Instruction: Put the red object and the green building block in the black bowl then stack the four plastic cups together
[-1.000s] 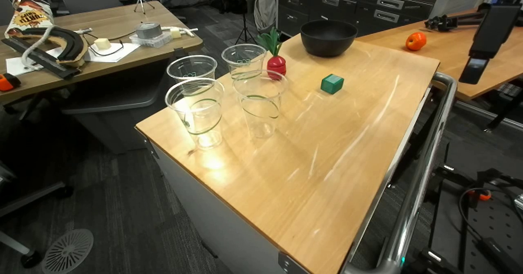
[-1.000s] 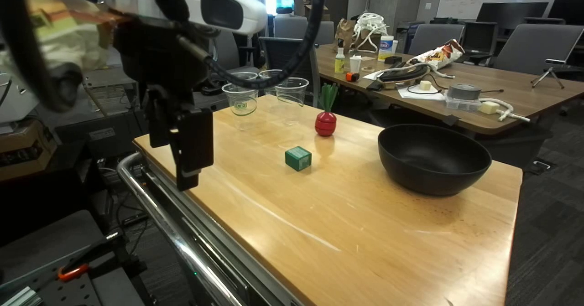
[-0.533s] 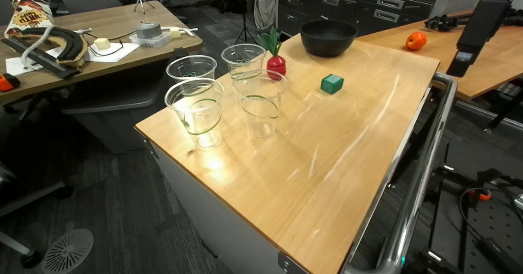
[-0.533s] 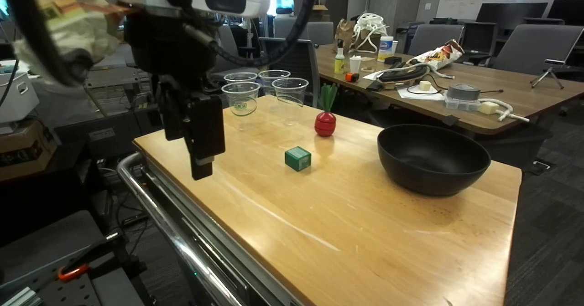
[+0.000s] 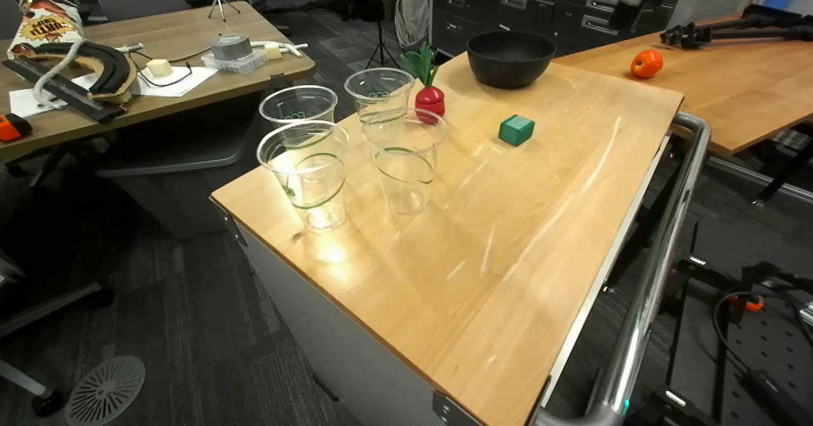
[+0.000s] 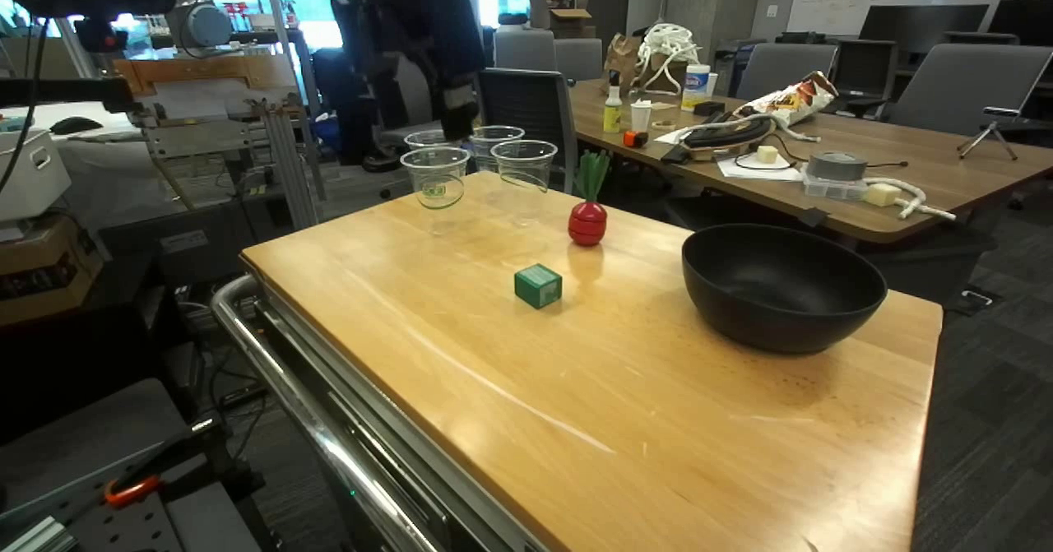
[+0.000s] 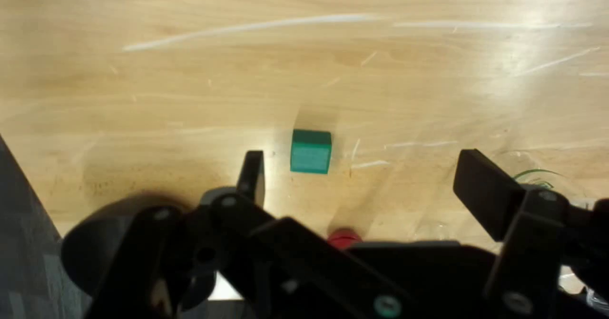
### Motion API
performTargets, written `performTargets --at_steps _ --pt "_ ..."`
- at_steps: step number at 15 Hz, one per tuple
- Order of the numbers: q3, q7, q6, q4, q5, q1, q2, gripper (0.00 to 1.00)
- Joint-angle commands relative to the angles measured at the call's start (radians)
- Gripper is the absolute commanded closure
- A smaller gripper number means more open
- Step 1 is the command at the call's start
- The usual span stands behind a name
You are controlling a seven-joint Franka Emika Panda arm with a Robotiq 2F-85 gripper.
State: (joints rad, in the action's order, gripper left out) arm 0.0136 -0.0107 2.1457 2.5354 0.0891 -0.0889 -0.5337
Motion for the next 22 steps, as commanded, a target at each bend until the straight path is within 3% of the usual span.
performTargets --at_steps 1,2,5,10,15,22 --pt "0.049 -0.007 -0.054 -0.183 0.068 0.031 0.184 0.0" --pt "0.021 -0.008 -0.014 -0.081 0.038 0.034 0.081 0.0" --pt "0.034 -0.007 -0.023 -0.144 0.055 0.045 0.172 0.0" --pt "0.024 0.033 -0.026 -0.194 0.022 0.063 0.215 0.0" --pt "0.016 0.08 -0.027 -0.421 0.035 0.071 0.406 0.0" --pt "0.012 0.063 -0.117 -0.779 0.013 0.075 0.75 0.0"
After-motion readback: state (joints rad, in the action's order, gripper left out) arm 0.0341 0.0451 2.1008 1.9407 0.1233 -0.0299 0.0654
